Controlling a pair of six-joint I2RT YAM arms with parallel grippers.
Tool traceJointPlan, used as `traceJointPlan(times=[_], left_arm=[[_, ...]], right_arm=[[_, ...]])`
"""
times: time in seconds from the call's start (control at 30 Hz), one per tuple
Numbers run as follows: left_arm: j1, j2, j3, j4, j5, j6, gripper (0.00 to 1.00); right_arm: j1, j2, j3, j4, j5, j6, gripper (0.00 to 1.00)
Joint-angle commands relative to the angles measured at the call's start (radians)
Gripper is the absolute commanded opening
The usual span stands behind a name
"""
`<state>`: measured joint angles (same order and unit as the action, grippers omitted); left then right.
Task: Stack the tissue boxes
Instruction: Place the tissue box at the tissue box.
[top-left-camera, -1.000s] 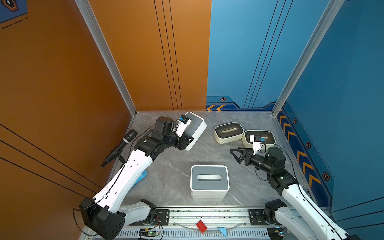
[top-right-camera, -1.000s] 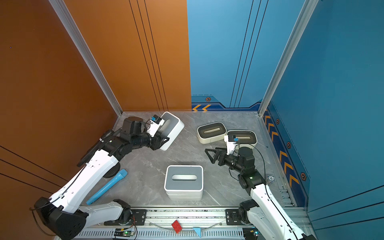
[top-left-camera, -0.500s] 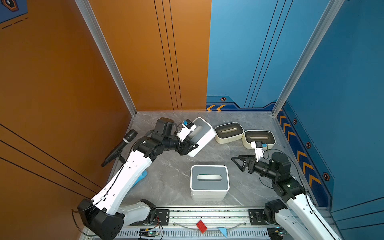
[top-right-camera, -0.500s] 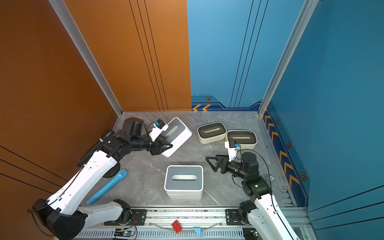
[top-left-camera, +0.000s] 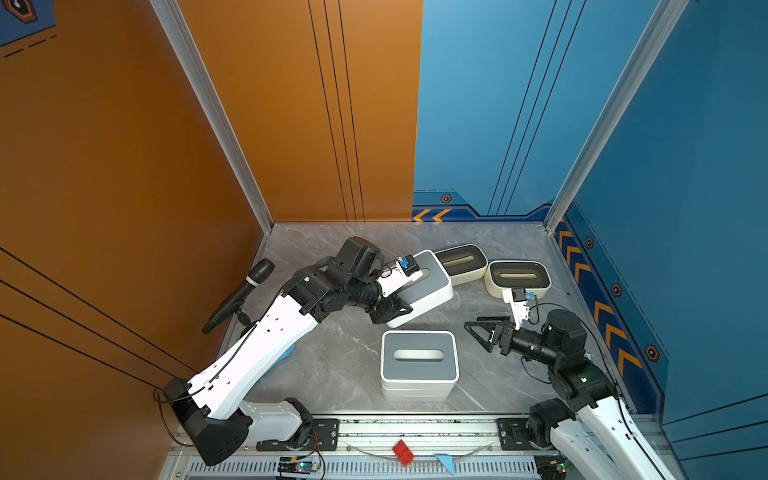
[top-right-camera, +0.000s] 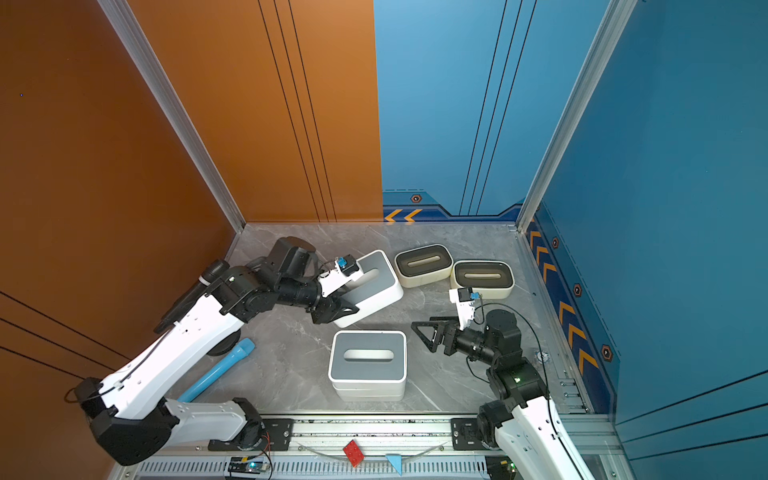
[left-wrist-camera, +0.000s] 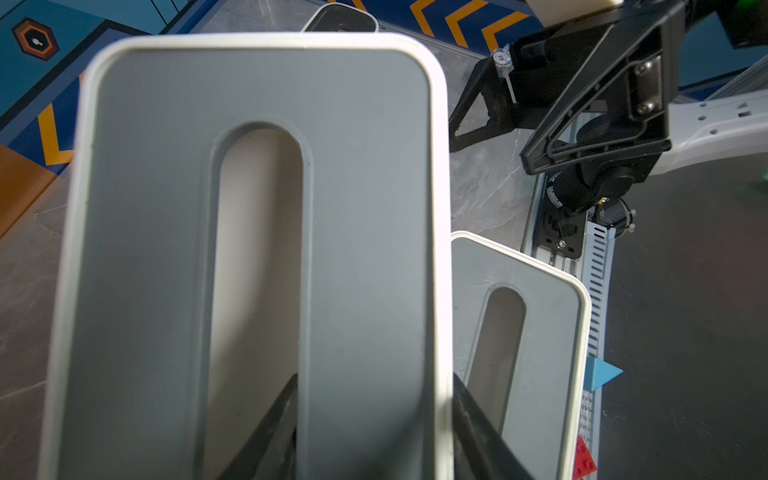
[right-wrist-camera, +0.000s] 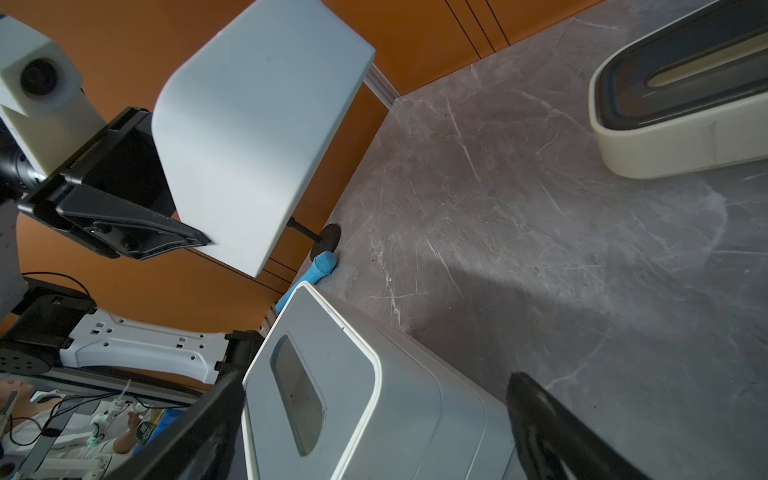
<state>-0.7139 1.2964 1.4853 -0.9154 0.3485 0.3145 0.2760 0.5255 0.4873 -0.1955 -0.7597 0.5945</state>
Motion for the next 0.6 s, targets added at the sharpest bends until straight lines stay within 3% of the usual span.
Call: traceJointPlan(times=[0.0,0.3,0.57], left_arm=[[-0.038,0.011,0.082,-0.067,-0.041,0.05,0.43],[-0.079,0.008,0.117,-0.154,-0.024,0.118,0.44],[-0.122,0.02,0.119,-0.221,-0.065,0.141,0.45]], right_arm=[[0.006,-0.046,0.028,-0.057,-0.037,0.001,1.0],[0.006,-0.095,0.02,-0.105,-0.098,0.014,1.0],[0.006,-0.161,0.017,-0.081,-0.137,0.127,1.0]])
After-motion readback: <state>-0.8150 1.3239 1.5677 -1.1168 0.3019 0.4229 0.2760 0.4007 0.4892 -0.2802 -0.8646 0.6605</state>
